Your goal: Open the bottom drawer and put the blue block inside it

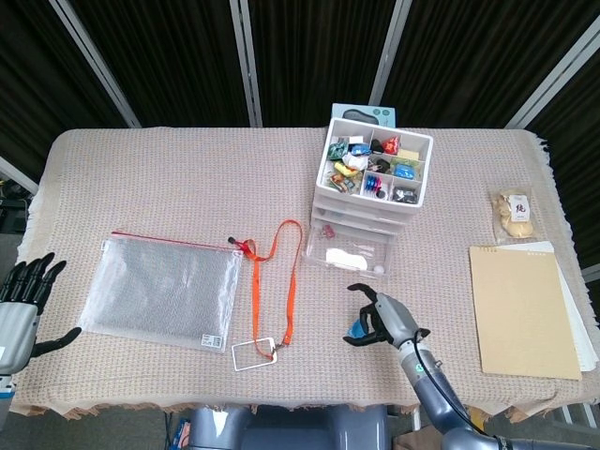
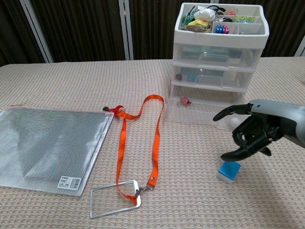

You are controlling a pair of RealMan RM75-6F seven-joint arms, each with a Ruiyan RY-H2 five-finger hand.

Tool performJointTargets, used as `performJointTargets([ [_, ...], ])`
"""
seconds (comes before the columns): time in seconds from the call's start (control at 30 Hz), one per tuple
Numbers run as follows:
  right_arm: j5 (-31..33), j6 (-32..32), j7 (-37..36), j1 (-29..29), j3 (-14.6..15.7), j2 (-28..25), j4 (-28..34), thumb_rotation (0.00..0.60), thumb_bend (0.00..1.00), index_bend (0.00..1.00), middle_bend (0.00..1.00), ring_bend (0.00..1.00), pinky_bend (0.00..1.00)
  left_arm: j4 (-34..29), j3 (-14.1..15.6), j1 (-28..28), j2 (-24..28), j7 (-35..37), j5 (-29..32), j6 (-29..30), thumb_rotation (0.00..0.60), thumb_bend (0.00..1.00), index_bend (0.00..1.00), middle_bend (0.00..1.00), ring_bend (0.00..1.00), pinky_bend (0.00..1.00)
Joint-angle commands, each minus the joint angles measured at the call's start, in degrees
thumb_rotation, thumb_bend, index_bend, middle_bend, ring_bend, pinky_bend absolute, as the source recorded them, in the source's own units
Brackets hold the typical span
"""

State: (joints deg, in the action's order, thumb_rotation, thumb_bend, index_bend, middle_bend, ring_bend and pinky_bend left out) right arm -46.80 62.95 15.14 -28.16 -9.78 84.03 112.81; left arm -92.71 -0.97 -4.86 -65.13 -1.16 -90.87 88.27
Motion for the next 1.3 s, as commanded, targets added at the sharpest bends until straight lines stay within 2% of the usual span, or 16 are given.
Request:
performJointTargets([
  [0.03,-7.81,6.36,6.30,1.50,5.71,2.30,-4.56,0.600,0.03,0.24,0.77,0.83,0.79,0.02,-0.10,0.08,-0.08,0.10,-0.02,0.26,0.600,0.12,0.07,0.00,0.00,0.00],
  [0.2,-14.35,10.11,12.00,2.38,9.48,5.86,-9.82,0.600,0.03,0.28,0.78,0.83,0.79,0.08,-0.12,0.07,-0.26,-0.08,-0.02,0.25,0.600,0.12,0.07,0.00,0.00,0.00],
  [0.47,-15.26,9.90,13.00,3.49,10.58,8.96,-12.27,0.600,0.06,0.30,0.78,0.83,0.79,-0.13,-0.29,0.05,-0.31,-0.13,0.52,-0.01,0.600,0.12,0.07,0.00,0.00,0.00],
  [0.83,-16.10,9.90,14.37,4.15,9.61,12.34,-16.83,0.600,0.13,0.32,0.78,0.83,0.79,-0.55,-0.37,-0.01,-0.22,-0.05,1.10,-0.49,0.600,0.12,0.07,0.00,0.00,0.00],
  [1.3,-16.99,8.97,14.10,4.38,8.40,14.04,-19.97,0.600,0.13,0.32,0.78,0.83,0.79,-1.25,-0.33,-0.01,0.01,0.34,1.58,-0.99,0.600,0.12,0.07,0.00,0.00,0.00],
])
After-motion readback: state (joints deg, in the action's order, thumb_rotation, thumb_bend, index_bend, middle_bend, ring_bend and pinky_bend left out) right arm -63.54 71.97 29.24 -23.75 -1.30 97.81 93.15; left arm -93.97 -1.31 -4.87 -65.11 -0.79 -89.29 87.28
